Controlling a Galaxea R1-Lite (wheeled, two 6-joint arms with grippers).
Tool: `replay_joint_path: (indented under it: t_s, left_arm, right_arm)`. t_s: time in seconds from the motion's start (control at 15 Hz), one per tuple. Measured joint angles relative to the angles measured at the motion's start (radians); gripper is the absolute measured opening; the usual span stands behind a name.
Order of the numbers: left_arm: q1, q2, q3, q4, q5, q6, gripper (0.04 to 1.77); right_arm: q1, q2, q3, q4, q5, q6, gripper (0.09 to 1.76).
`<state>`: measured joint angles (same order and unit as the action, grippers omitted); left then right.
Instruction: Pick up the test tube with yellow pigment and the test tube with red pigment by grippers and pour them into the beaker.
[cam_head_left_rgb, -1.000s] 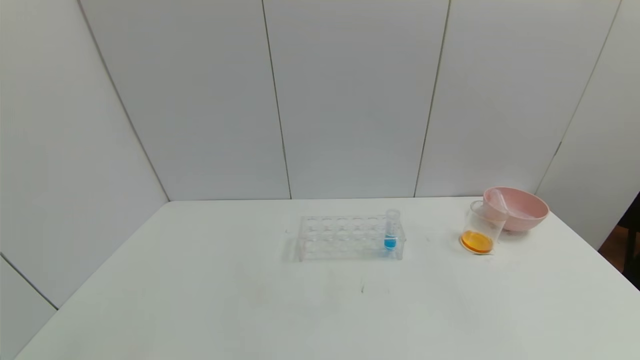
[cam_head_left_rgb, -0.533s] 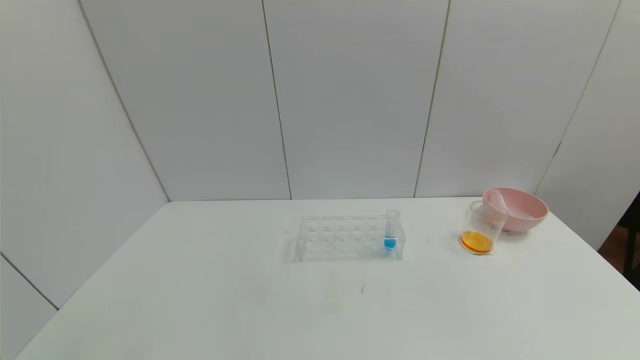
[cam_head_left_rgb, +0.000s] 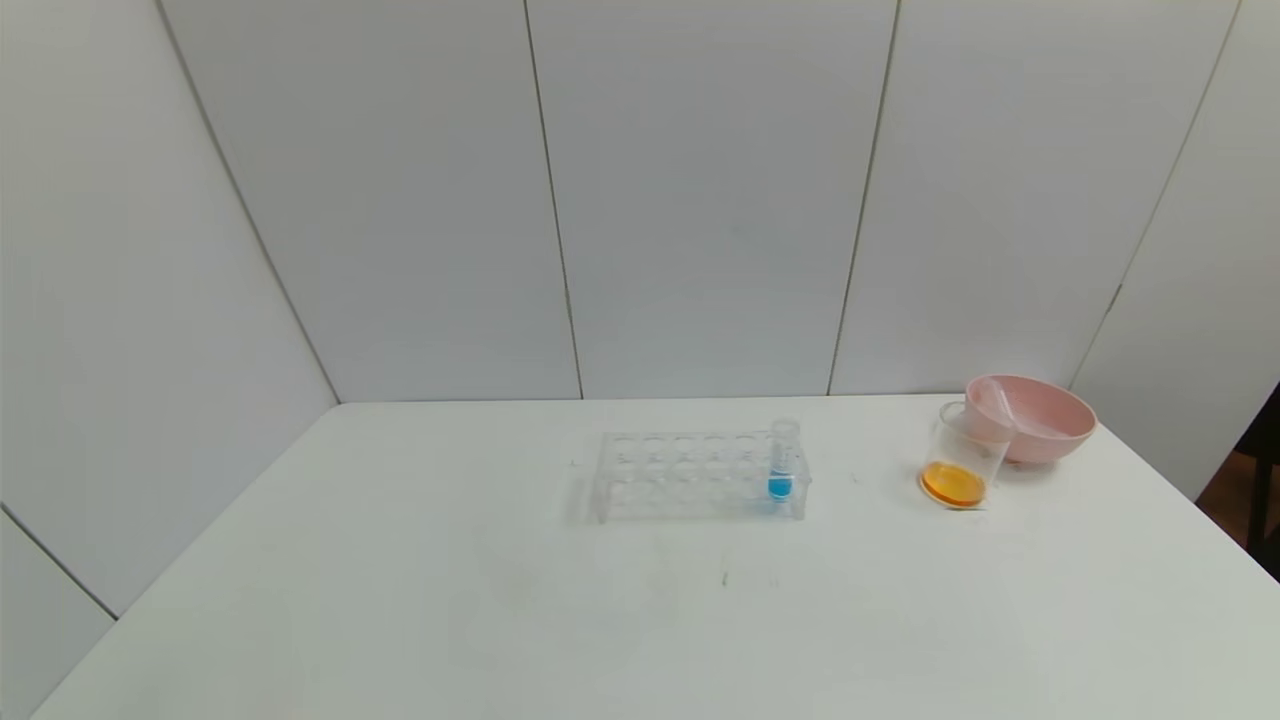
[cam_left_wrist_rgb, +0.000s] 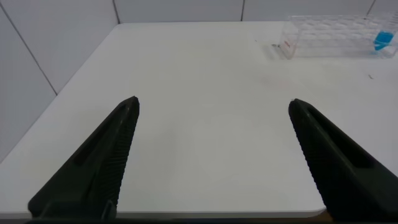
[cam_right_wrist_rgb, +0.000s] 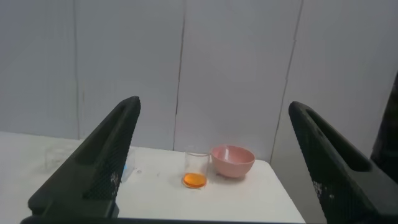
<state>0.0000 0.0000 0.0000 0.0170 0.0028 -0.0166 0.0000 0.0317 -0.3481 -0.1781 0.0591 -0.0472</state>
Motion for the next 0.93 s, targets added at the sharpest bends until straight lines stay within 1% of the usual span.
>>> replay_joint_path:
  t_s: [0.13,0.27,0.33,0.4,0.47,0.6,0.67,0.73,0.93]
  left_arm:
    - [0.0,0.0,0.0,0.0,0.0,0.0,1.72]
    - [0.0,0.0,0.0,0.0,0.0,0.0,1.72]
    - [0.0,0.0,0.0,0.0,0.0,0.0,1.72]
    - [0.0,0.0,0.0,0.0,0.0,0.0,1.72]
    - [0.0,0.0,0.0,0.0,0.0,0.0,1.72]
    - [0.0,0.0,0.0,0.0,0.0,0.0,1.72]
    - [0.0,0.0,0.0,0.0,0.0,0.0,1.72]
    - [0.0,0.0,0.0,0.0,0.0,0.0,1.72]
    - [0.0,0.0,0.0,0.0,0.0,0.0,1.72]
  right_arm:
    - [0.0,-0.019,0.088,-0.07,-0.023,-0.001,1.7]
    - [0.001,-0.027,0.219,-0.16,-0.028,-0.008,1.7]
    - [0.001,-0.029,0.28,-0.176,-0.031,-0.007,1.7]
    - [0.001,-0.03,0.314,-0.121,-0.038,-0.009,1.7]
    - [0.001,-0.031,0.331,-0.037,-0.048,-0.011,1.7]
    - [0.001,-0.032,0.343,0.13,-0.057,-0.009,1.71]
    - [0.001,-0.032,0.345,0.18,-0.06,0.014,1.71]
    - [0.001,-0.031,0.346,0.182,-0.06,0.044,1.71]
    - [0.001,-0.031,0.346,0.182,-0.062,0.049,1.71]
